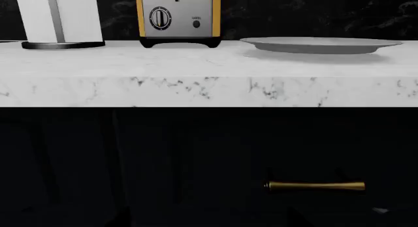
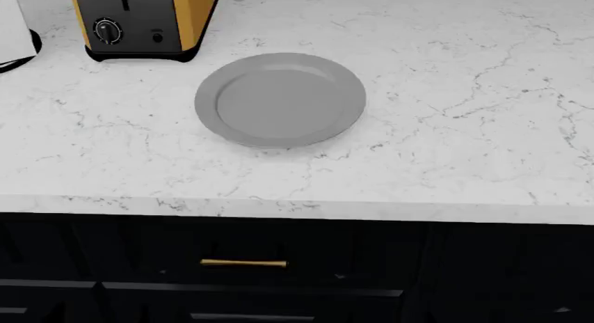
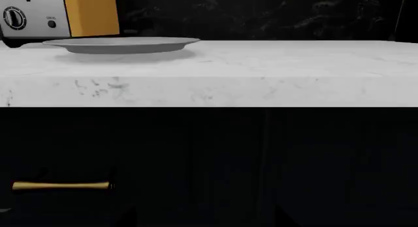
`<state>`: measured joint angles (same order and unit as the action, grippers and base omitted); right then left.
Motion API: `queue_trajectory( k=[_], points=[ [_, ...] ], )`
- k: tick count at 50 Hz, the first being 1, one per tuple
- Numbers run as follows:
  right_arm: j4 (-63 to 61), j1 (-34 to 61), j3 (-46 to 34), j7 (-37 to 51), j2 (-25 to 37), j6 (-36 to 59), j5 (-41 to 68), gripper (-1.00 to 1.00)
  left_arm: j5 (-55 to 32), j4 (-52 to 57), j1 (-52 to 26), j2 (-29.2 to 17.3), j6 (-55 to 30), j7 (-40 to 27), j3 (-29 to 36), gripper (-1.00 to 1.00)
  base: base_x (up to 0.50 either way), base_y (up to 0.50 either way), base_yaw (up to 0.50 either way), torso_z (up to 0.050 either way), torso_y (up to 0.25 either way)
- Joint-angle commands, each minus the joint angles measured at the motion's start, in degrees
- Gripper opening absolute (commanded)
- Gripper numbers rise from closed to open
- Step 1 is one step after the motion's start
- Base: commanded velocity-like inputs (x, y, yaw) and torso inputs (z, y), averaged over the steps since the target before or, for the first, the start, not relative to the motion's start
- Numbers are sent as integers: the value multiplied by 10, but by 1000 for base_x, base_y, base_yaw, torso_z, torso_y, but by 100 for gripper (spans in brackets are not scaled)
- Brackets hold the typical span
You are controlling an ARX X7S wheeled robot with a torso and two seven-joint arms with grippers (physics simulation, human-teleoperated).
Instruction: Place the toasted item on a plate.
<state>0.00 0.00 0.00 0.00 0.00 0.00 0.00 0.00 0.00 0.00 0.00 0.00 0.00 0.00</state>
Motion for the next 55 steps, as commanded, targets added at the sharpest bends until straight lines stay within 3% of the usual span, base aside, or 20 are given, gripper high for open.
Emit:
queue_trajectory(
  k=[1,19,55],
  points=[
    [-8,-3,-6,7,5,5,5,100,-15,15,4,-15,-10,-17,17,100,0,0,0,0,0],
    [-45,-2,-50,32,36,26,24,100,-26,8,-5,-39,-22,-49,42,100,0,0,0,0,0],
    [-78,12,-86,57,66,51,35,100,-44,67,-21,-76,-85,-64,69,100,0,0,0,50,1]
  ],
)
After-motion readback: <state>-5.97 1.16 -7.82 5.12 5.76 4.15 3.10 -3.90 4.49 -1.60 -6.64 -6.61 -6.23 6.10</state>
